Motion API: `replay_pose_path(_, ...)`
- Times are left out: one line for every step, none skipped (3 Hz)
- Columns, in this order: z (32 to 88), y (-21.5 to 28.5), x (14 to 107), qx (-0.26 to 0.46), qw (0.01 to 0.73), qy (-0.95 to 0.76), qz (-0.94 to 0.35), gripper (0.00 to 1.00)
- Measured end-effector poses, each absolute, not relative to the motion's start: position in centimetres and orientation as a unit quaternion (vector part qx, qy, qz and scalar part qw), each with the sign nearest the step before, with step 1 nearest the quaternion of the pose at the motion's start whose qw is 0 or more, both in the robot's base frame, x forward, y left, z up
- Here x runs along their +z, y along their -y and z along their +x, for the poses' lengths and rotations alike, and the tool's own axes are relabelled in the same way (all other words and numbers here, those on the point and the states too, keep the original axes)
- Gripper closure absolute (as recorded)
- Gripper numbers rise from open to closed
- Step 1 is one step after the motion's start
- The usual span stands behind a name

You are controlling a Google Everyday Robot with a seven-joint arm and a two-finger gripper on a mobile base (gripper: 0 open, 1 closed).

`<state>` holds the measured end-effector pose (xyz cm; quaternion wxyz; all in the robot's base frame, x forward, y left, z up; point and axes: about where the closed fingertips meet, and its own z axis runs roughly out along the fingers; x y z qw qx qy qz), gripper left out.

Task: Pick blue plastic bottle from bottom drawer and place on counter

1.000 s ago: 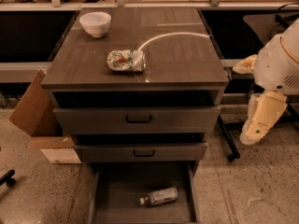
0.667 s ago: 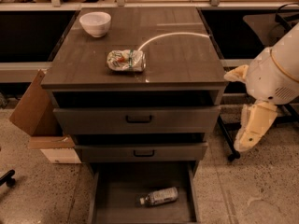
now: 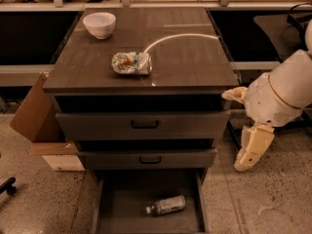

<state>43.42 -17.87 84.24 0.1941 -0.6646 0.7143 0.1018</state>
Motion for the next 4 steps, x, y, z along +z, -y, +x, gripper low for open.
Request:
replay_pose_path(43.4,17.5,81.7,0.12,0.203,-0.7,-0.674,0.0)
replay_pose_path(43.1,16.8,77.1,0.155,0.214,-0.68,-0.684,0.0)
replay_pose_path(42.7,16.1,72.3,0.19,0.211,-0.669,-0.687,0.0)
replay_pose_path(41.9,15.2,67.0,0.218,0.196,-0.664,-0.688,0.0)
